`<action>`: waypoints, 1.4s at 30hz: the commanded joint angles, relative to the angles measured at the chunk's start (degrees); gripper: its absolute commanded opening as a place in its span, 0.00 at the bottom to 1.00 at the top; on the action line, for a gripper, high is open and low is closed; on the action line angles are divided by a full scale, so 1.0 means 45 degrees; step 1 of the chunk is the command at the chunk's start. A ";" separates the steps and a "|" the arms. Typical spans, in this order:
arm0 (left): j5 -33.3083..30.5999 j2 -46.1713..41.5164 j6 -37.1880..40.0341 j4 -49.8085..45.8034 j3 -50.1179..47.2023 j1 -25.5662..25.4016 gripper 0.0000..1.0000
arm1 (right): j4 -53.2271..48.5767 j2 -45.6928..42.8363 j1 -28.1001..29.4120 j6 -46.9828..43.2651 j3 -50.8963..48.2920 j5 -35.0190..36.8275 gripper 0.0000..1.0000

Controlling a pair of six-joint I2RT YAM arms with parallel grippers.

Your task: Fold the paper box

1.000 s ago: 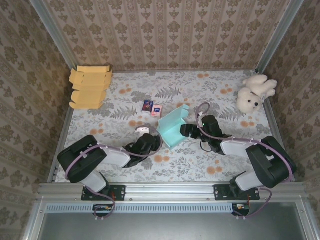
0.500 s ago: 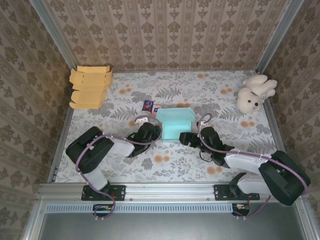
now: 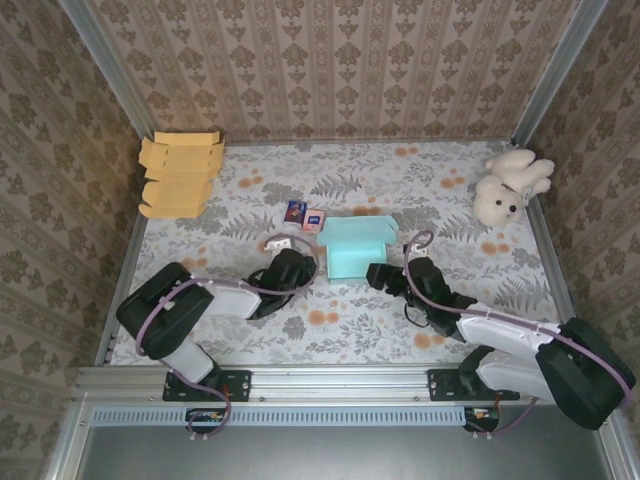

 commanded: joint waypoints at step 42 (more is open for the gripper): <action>0.1942 0.0451 0.2550 -0.4214 0.4093 0.2011 0.45 | -0.1429 0.3619 -0.5810 -0.2194 0.4341 -0.3193 0.80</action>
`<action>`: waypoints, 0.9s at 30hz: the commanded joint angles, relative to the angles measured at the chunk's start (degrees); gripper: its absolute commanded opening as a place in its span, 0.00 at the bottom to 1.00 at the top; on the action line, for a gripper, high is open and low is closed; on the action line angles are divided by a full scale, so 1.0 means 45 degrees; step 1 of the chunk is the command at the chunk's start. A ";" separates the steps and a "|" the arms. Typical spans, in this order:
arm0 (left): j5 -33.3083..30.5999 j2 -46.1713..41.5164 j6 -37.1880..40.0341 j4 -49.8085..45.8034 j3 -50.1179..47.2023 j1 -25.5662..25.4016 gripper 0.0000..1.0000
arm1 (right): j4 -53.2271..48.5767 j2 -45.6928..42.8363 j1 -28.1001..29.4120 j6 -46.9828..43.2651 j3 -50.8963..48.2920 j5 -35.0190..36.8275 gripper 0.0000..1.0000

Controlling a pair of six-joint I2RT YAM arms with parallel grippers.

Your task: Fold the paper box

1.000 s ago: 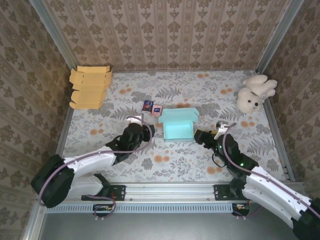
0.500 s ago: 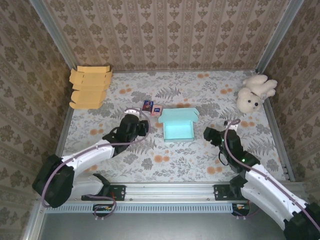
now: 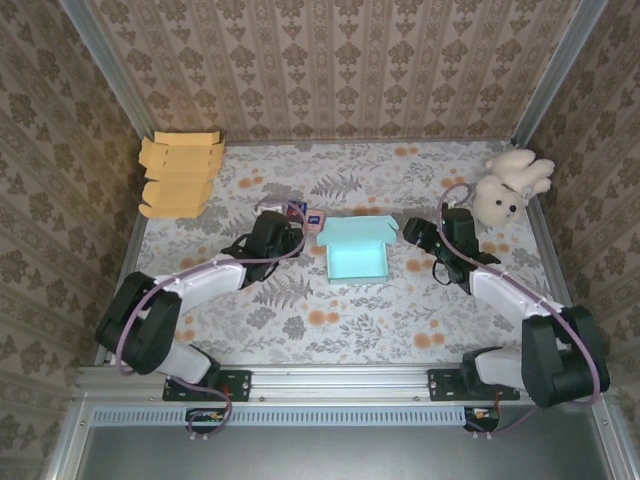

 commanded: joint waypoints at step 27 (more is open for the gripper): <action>-0.0682 0.1813 -0.0987 0.0420 0.1565 -0.2477 0.43 | 0.2475 0.0540 0.0838 0.0935 -0.0983 -0.1542 0.78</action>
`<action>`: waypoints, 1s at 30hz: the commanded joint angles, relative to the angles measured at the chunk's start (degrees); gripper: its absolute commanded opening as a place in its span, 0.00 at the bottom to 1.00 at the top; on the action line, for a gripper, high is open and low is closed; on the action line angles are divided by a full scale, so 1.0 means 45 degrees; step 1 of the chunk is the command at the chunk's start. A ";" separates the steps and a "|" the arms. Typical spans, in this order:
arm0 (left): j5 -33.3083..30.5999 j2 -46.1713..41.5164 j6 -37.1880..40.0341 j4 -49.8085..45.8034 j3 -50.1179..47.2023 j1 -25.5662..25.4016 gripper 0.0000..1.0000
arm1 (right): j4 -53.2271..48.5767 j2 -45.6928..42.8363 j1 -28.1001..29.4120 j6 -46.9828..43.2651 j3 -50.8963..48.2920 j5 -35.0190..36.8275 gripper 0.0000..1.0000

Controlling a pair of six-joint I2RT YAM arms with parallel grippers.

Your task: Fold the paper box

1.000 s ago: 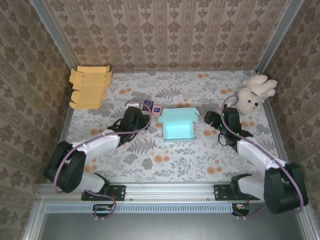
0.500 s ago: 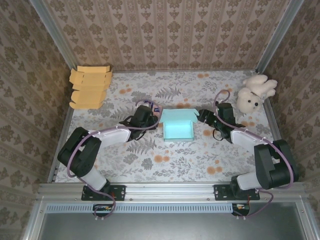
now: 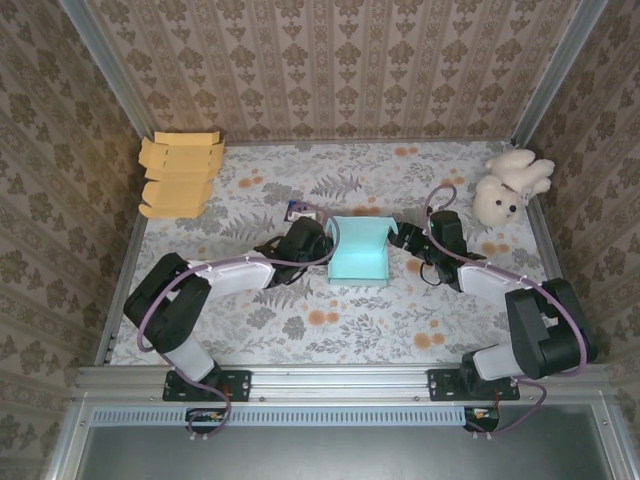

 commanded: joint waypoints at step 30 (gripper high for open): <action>-0.2042 0.0403 0.0012 0.0620 -0.1020 -0.1471 0.43 | 0.0442 -0.2467 0.0507 -0.0349 -0.3046 0.2041 0.78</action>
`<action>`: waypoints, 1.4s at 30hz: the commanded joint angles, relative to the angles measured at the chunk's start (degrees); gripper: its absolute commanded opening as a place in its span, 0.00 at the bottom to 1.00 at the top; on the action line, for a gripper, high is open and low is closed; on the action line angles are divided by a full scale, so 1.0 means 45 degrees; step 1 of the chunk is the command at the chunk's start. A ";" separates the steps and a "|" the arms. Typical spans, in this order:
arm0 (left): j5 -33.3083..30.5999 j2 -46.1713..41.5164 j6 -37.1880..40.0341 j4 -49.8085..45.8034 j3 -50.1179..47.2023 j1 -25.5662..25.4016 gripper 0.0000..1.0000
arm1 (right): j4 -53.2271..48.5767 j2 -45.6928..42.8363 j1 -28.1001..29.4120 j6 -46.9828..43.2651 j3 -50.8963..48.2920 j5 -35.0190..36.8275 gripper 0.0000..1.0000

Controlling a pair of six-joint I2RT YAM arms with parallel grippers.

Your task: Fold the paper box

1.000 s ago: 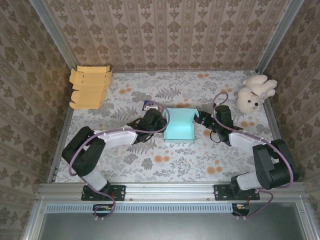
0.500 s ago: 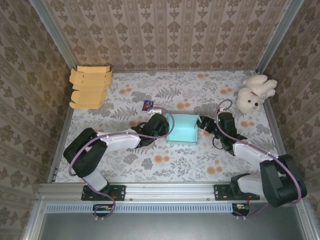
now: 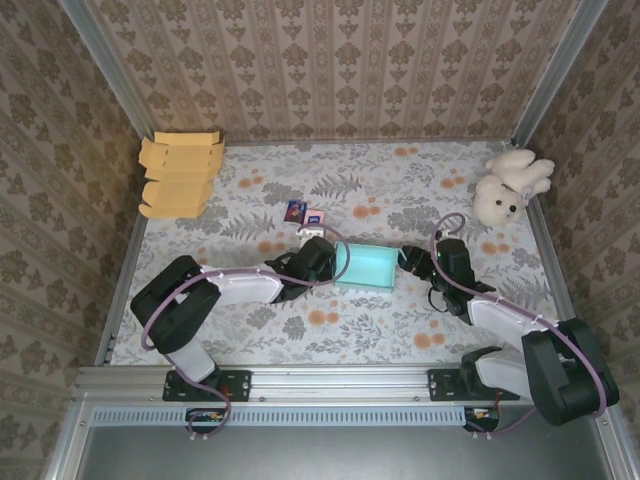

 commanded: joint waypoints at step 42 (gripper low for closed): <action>0.1214 -0.4465 -0.0438 -0.1792 -0.0971 0.2128 0.47 | -0.4931 -0.5886 0.0803 0.0707 0.0810 0.1937 0.78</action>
